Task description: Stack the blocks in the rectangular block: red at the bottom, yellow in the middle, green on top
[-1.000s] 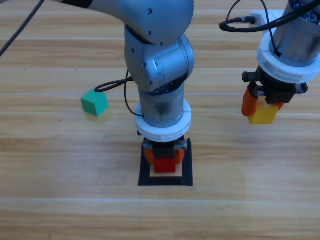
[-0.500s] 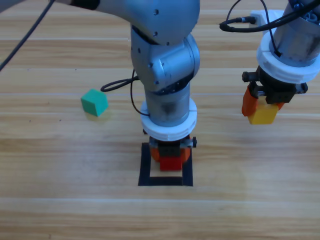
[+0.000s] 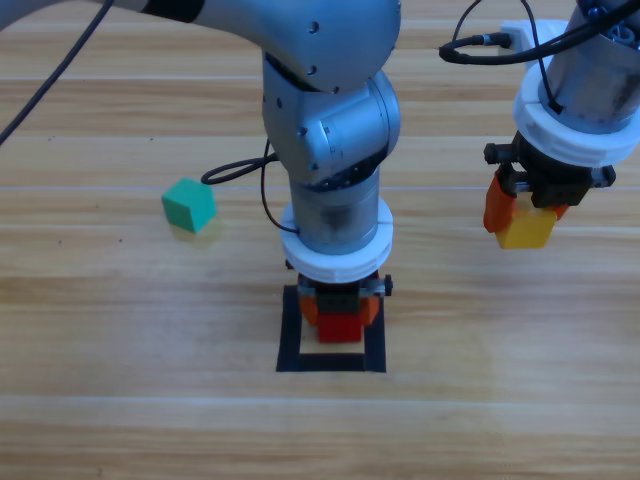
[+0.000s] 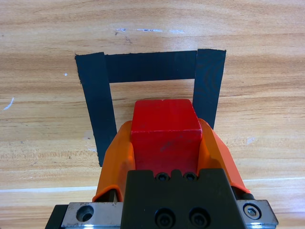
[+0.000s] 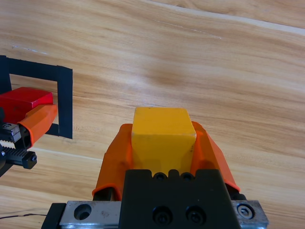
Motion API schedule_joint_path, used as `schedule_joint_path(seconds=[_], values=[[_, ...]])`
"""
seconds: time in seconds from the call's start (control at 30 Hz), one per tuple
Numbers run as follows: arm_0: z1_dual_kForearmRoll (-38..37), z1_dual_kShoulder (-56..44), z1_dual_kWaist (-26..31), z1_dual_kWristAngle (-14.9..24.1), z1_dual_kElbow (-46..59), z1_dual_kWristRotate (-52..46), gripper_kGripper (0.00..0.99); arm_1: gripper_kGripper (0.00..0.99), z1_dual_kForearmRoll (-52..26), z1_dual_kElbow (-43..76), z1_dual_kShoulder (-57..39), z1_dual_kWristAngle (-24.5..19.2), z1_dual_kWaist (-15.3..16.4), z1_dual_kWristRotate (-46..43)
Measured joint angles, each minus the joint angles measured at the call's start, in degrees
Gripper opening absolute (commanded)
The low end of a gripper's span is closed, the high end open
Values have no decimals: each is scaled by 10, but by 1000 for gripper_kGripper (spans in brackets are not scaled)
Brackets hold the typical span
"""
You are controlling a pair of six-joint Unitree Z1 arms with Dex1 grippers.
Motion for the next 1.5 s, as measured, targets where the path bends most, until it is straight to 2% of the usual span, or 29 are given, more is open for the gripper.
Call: schedule_joint_path(seconds=[0.93, 0.97, 1.03, 1.07, 1.13, 1.17, 1.2, 1.5], values=[[0, 7, -1, 5, 1, 0, 18, 0, 0, 0, 0, 0, 0, -2], [0, 7, -1, 5, 1, -1, 44, 0, 0, 0, 0, 0, 0, -2], [0, 7, -1, 5, 1, -1, 160, 0, 0, 0, 0, 0, 0, -2], [0, 7, -1, 5, 0, -1, 314, 0, 0, 0, 0, 0, 0, -2], [0, 7, -1, 5, 0, -1, 778, 0, 0, 0, 0, 0, 0, -2], [1, 7, -1, 5, 0, -1, 954, 0, 0, 0, 0, 0, 0, -2], [1, 7, -2, 5, -1, -1, 980, 0, 0, 0, 0, 0, 0, -2], [8, 9, -10, 5, -5, -3, 982, 0, 0, 0, 0, 0, 0, -2]])
